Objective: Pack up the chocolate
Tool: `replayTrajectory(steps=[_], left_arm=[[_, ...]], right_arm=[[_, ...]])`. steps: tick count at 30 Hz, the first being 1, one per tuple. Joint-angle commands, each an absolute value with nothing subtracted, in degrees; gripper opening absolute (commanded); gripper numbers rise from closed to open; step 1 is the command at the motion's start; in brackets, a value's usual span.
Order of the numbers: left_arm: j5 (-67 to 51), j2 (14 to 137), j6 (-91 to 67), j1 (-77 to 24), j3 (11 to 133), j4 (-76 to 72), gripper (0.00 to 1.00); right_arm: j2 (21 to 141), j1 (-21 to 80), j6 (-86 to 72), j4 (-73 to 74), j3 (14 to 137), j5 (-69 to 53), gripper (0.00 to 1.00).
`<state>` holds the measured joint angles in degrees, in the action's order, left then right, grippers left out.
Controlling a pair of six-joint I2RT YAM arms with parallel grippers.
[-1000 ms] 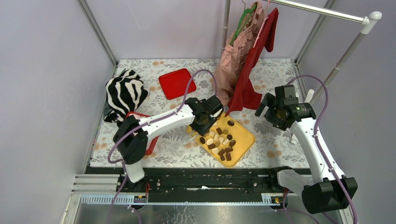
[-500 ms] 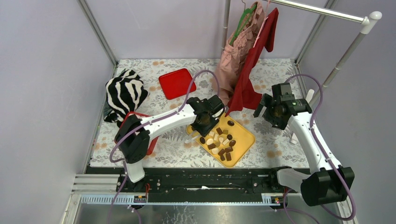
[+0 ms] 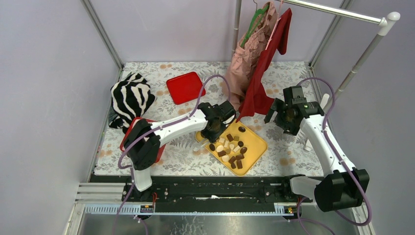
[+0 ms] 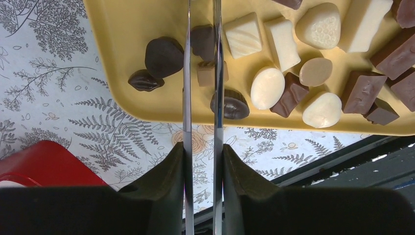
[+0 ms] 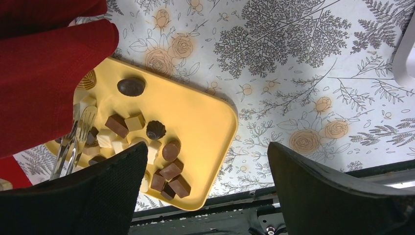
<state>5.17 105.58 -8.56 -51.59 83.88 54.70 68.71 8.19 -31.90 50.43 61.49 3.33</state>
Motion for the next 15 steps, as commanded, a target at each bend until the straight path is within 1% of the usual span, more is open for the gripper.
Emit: replayTrajectory(steps=[1,6,9,15], left_arm=[[5.38,104.27,-9.98,-51.16,86.81,55.83,0.0],[8.93,100.71,-17.03,-49.18,87.67,59.92,0.0],[7.12,96.3,-23.41,-43.95,87.71,64.13,0.0],[8.04,86.73,-35.72,-33.38,84.36,71.01,0.0]], right_arm=[[69.7,7.96,-31.02,49.66,63.46,2.12,1.0],[69.74,7.99,-31.08,48.77,63.15,1.01,1.0],[69.04,7.98,-32.01,47.19,61.78,-1.74,1.0],[65.38,8.0,-33.13,43.37,60.52,-0.28,1.0]])
